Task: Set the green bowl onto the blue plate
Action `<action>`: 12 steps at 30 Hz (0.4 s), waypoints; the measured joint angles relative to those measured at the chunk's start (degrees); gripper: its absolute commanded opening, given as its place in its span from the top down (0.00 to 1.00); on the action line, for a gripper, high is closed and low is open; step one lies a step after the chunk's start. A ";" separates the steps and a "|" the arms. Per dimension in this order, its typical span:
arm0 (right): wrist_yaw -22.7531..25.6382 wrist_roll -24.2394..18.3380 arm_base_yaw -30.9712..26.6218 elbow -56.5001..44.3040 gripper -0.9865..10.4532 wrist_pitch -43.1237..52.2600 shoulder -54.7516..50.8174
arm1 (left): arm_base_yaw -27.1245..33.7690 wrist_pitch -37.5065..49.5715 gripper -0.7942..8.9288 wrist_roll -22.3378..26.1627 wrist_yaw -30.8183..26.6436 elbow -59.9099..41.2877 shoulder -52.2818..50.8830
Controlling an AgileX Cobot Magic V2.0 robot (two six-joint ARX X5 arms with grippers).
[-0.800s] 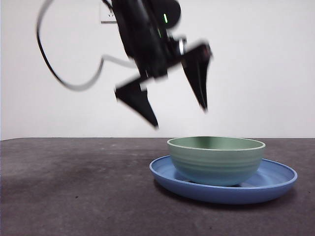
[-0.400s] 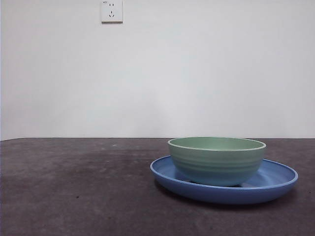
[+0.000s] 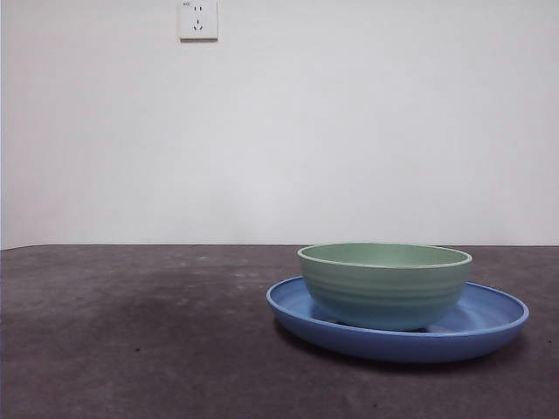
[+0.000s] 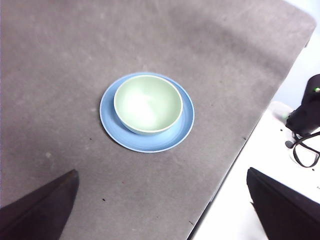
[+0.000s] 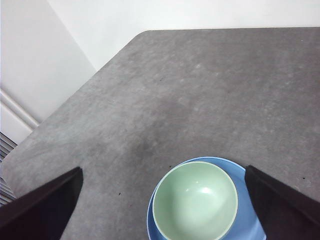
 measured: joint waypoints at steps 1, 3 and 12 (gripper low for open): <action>0.00 0.00 0.00 -0.02 0.46 0.00 0.00 | 0.00 0.70 0.25 0.15 0.00 -2.21 -2.71; 0.00 0.00 0.00 0.00 0.46 0.00 0.00 | 0.00 1.42 0.25 0.22 0.00 -5.55 -6.67; 0.00 0.02 0.00 0.00 0.46 0.00 0.00 | 0.00 2.23 0.25 -1.33 0.00 -17.70 -21.77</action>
